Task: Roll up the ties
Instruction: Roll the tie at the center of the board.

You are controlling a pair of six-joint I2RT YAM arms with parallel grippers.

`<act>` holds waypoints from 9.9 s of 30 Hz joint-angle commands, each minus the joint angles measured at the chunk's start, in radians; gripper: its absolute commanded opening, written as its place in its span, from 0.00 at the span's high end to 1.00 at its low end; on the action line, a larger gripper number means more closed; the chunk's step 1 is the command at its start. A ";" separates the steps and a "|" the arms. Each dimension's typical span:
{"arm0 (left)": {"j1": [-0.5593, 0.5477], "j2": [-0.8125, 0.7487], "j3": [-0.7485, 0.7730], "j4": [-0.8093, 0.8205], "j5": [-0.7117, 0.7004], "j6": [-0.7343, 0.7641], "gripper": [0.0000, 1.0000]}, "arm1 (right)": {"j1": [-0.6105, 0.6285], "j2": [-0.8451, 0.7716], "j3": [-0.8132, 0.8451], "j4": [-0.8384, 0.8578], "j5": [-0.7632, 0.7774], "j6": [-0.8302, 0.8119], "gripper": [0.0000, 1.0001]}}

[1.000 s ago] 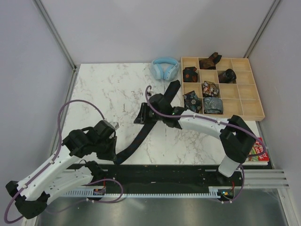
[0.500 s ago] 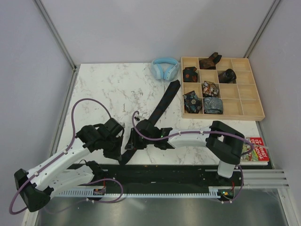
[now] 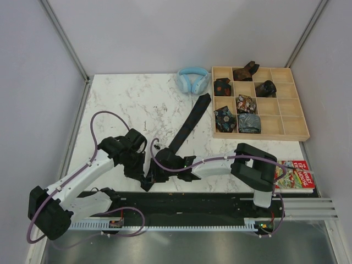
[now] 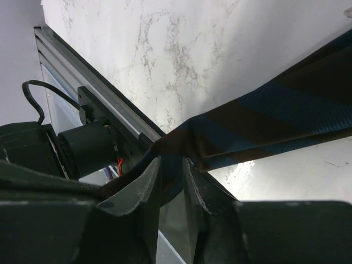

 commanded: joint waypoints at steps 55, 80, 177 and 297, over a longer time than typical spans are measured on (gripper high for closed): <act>0.212 -0.365 -0.167 0.180 -0.133 -0.410 0.18 | -0.084 -0.161 0.142 -0.334 0.048 -0.261 0.71; 0.181 -0.524 -0.281 0.172 -0.208 -0.571 0.26 | -0.185 0.074 0.143 -0.215 -0.094 -0.275 0.75; 0.155 -0.593 -0.439 0.234 -0.110 -0.688 0.36 | -0.200 0.039 0.214 -0.338 -0.257 -0.404 0.85; -0.055 0.156 -0.013 0.333 -0.358 -0.519 0.98 | -0.256 0.047 0.053 -0.101 -0.283 -0.273 0.78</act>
